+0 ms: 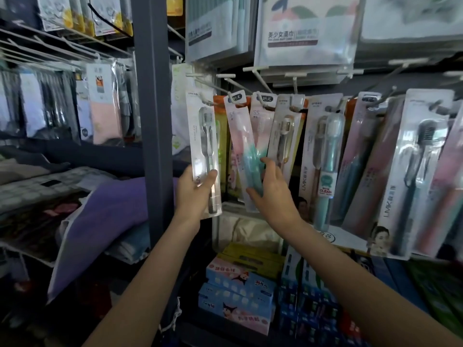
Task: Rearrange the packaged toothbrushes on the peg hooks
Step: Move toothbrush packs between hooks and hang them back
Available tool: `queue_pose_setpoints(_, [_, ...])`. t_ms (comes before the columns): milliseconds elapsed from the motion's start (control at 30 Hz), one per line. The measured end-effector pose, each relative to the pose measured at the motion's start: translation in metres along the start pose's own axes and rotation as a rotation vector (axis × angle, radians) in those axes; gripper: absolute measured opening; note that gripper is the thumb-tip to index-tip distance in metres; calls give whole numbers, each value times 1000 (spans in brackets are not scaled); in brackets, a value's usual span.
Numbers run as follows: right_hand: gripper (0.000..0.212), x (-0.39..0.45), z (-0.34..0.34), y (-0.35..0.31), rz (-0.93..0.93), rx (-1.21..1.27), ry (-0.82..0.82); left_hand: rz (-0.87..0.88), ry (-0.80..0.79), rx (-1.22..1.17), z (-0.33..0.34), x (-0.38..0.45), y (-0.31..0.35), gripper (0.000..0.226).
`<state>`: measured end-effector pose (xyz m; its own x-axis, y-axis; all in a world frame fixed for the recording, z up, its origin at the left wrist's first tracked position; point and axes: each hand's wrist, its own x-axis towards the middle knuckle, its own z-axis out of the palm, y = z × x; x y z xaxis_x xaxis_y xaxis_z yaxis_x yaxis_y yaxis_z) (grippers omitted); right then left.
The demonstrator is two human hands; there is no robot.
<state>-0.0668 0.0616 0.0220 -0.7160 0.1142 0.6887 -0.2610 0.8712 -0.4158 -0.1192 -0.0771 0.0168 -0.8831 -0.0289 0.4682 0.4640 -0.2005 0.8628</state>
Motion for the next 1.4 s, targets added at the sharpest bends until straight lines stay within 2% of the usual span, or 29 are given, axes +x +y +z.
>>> queue_pose_setpoints(67, [54, -3, 0, -2, -44, -18, 16, -96, -51, -155, 2, -7, 10, 15])
queue_pose_setpoints(133, [40, -4, -2, -5, -92, 40, 75, -116, -101, -239, 3, -9, 18, 17])
queue_pose_setpoints(200, [27, -3, -8, -13, -103, 189, 121, -106, -152, -260, 2, -14, 22, 21])
queue_pose_setpoints(267, [23, -3, -17, -21, -82, 368, 108, -114, -201, -228, 2, -27, 15, 25])
queue_pose_setpoints(333, [24, -4, -24, -26, -66, 476, 44, -120, -266, -174, 2, -45, -1, 34])
queue_pose_setpoints(433, [30, -9, -28, -23, -54, 463, -46, -100, -398, -119, 9, -63, -15, 43])
queue_pose_setpoints(533, [44, -16, -41, -17, -8, 467, -71, -46, -497, -93, 19, -59, -8, 32])
queue_pose_setpoints(633, [54, -24, -65, -14, -15, 434, 10, 22, -626, 28, 31, -54, 1, 28])
queue_pose_setpoints(733, [47, -39, -98, -7, -45, 346, 151, 30, -740, 71, 44, -52, 18, 36])
queue_pose_setpoints(867, [37, -62, -151, 11, 9, 344, 232, 147, -625, 116, 70, -40, 32, 20])
queue_pose_setpoints(933, [37, -66, -172, 23, 43, 263, 240, 209, -589, 159, 88, -37, 35, 14])
queue_pose_setpoints(1033, [40, -64, -190, 34, 74, 169, 252, 214, -558, 159, 113, -40, 39, 20])
queue_pose_setpoints(1200, [42, -56, -193, 28, 23, -39, 206, 148, -487, 145, 139, -48, 40, 40])
queue_pose_setpoints(1400, [37, -40, -179, 20, 82, -97, 404, 143, -407, 117, 139, -45, 30, 39])
